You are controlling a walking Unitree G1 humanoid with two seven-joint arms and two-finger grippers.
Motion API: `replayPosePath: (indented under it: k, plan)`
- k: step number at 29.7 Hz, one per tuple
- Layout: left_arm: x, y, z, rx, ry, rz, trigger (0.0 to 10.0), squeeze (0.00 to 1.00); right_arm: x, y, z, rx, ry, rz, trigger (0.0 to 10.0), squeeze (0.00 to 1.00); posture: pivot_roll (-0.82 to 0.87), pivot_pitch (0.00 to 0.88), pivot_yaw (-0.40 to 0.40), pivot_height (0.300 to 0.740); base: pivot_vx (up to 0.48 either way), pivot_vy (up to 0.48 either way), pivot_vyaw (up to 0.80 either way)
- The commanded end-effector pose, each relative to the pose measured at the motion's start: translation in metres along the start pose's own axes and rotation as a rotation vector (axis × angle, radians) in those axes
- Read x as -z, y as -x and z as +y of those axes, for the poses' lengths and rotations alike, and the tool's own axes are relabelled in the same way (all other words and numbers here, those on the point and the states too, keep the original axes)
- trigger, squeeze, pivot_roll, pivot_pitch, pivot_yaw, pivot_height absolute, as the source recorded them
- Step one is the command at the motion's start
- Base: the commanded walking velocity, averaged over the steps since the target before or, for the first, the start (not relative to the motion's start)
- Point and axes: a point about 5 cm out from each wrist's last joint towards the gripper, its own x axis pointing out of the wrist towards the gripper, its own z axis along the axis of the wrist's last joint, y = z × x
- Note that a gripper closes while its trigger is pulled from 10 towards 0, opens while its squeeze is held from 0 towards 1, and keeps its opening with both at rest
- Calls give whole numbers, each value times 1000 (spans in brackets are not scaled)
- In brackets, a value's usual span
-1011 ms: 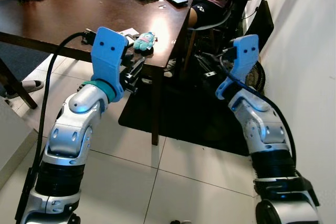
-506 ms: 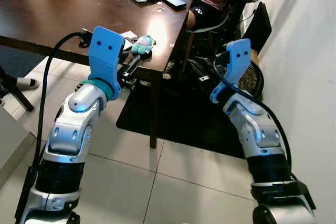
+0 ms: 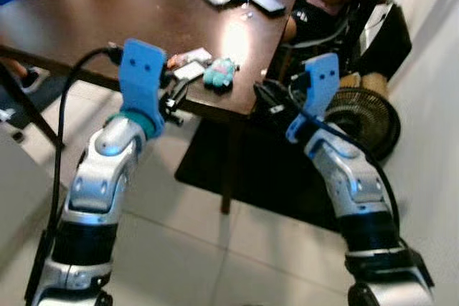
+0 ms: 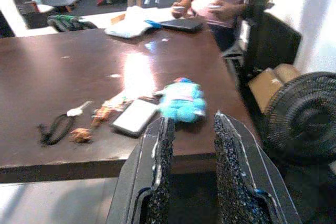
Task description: Hang keys on a hook
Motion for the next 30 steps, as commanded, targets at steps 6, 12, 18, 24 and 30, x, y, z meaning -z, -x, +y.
replayPosePath:
  k: [6, 12, 18, 24, 30]
  plan:
    - [5, 3, 9, -33, -10, 19, 10000, 0, 4, -2, 8, -20, -9, 7, 10000, 0, 83, 0, 68, 740, 306, 0, 0]
    - [5, 3, 9, -33, -10, 19, 10000, 0, 6, -2, 8, -20, -10, 12, 10000, 0, 83, 0, 68, 740, 299, 0, 0]
    - [5, 2, 9, -32, -10, 19, 10000, 0, 6, -1, 8, -16, -11, 14, 10000, 0, 84, 0, 69, 740, 286, 0, 0]
    - [5, 2, 8, -31, -10, 20, 10000, 0, 8, -1, 7, -12, -29, 14, 10000, 0, 84, 0, 69, 740, 281, 0, 0]
    - [5, 2, 8, -30, -11, 19, 10000, 0, 7, -1, 7, -12, -44, 9, 10000, 0, 84, 0, 71, 740, 281, 0, 0]
